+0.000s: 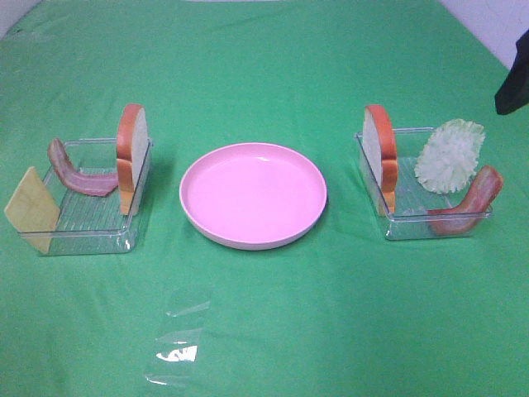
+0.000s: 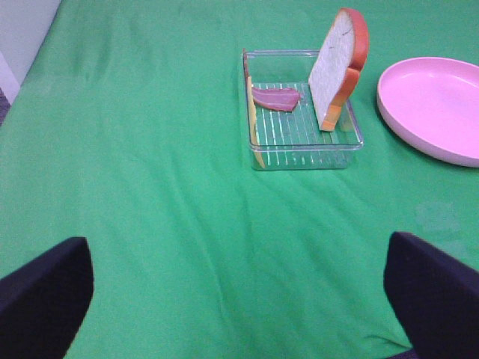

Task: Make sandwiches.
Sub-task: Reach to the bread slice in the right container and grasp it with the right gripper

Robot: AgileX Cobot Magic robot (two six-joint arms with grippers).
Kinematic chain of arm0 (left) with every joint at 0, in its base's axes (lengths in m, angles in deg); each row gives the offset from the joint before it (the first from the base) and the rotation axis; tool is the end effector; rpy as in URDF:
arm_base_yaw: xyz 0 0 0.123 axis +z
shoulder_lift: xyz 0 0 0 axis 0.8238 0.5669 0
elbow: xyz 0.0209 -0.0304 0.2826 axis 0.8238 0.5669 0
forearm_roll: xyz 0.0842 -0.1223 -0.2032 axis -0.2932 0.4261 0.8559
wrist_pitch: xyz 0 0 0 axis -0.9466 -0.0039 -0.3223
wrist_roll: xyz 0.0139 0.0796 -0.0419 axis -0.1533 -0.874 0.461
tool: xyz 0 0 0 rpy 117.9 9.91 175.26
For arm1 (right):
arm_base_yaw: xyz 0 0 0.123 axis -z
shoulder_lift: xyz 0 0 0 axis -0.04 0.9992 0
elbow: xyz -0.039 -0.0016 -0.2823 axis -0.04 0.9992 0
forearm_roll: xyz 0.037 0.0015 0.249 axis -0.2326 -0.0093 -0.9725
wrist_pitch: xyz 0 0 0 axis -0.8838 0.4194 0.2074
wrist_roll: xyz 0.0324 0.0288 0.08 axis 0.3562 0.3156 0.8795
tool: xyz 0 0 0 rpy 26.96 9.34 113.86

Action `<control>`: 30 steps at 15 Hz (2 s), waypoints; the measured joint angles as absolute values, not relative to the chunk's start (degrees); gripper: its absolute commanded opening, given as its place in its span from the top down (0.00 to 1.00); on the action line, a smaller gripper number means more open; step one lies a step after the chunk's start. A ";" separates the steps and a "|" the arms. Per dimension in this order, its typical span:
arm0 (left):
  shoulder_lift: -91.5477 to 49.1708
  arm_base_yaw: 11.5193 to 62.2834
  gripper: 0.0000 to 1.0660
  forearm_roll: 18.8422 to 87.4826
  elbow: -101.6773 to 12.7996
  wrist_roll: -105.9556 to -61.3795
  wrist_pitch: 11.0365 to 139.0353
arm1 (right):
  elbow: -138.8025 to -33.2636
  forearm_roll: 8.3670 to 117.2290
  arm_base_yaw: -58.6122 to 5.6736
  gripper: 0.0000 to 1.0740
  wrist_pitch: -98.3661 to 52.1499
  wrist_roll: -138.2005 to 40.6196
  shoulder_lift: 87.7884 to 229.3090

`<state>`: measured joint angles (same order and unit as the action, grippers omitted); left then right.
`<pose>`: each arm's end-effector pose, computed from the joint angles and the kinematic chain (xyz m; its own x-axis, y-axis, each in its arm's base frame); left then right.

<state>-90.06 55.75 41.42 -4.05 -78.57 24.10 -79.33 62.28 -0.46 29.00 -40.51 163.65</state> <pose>-0.0094 -0.0041 0.2812 -0.4515 -0.0486 -0.8909 0.0136 0.9980 -0.0613 0.2592 0.0133 0.3167 -0.8350 0.0328 -0.5493 0.0079 0.9988 0.0478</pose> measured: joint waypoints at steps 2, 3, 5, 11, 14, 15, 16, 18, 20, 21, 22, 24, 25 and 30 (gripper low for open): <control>-90.06 55.75 0.08 41.42 -4.05 -78.57 24.10 | -87.87 61.37 -0.46 0.15 33.13 -40.51 170.35; -90.06 55.75 0.08 41.42 -4.05 -78.57 24.10 | -89.93 60.51 -0.46 0.15 34.04 -40.57 172.07; -90.06 55.75 0.08 41.42 -4.05 -78.57 24.10 | -92.51 59.42 -1.09 0.15 34.85 -40.86 174.65; -90.06 55.75 0.08 41.42 -4.05 -78.57 24.10 | -97.66 59.42 -9.51 0.15 31.75 -41.66 184.39; -90.06 55.75 0.08 41.42 -4.05 -78.57 24.10 | -97.72 58.62 -9.51 0.15 29.40 -41.66 187.88; -90.06 55.75 0.08 41.42 -4.05 -78.57 24.10 | -98.12 57.47 -9.51 0.15 28.77 -41.77 189.26; -90.06 55.75 0.08 41.42 -4.05 -78.57 24.10 | -98.52 56.38 -9.51 0.15 28.14 -41.83 190.35; -90.06 55.75 0.08 41.42 -4.05 -78.57 24.10 | -99.78 54.89 -9.51 0.15 26.54 -42.12 193.21; -90.06 55.75 0.08 41.42 -4.05 -78.57 24.10 | -100.30 53.92 -9.51 0.15 25.11 -43.03 195.62; -90.06 55.75 0.08 41.42 -4.05 -78.57 24.10 | -100.30 53.40 -9.51 0.15 24.25 -43.38 196.76; -90.06 55.75 0.08 41.42 -4.05 -78.57 24.10 | -100.30 53.29 -9.51 0.15 23.44 -43.49 197.91; -90.06 55.75 0.08 41.42 -4.05 -78.57 24.10 | -100.30 53.23 -9.51 0.16 22.24 -43.66 199.40; -90.06 55.75 0.08 41.42 -4.05 -78.57 24.10 | -100.30 53.23 -9.51 0.16 21.44 -44.24 200.37; -90.06 55.75 0.08 41.42 -4.05 -78.57 24.10 | -100.30 53.06 -9.51 0.35 19.49 -46.58 203.76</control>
<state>-90.06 55.75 41.42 -4.05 -78.57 24.10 -100.30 53.06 -9.51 19.49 -46.58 203.76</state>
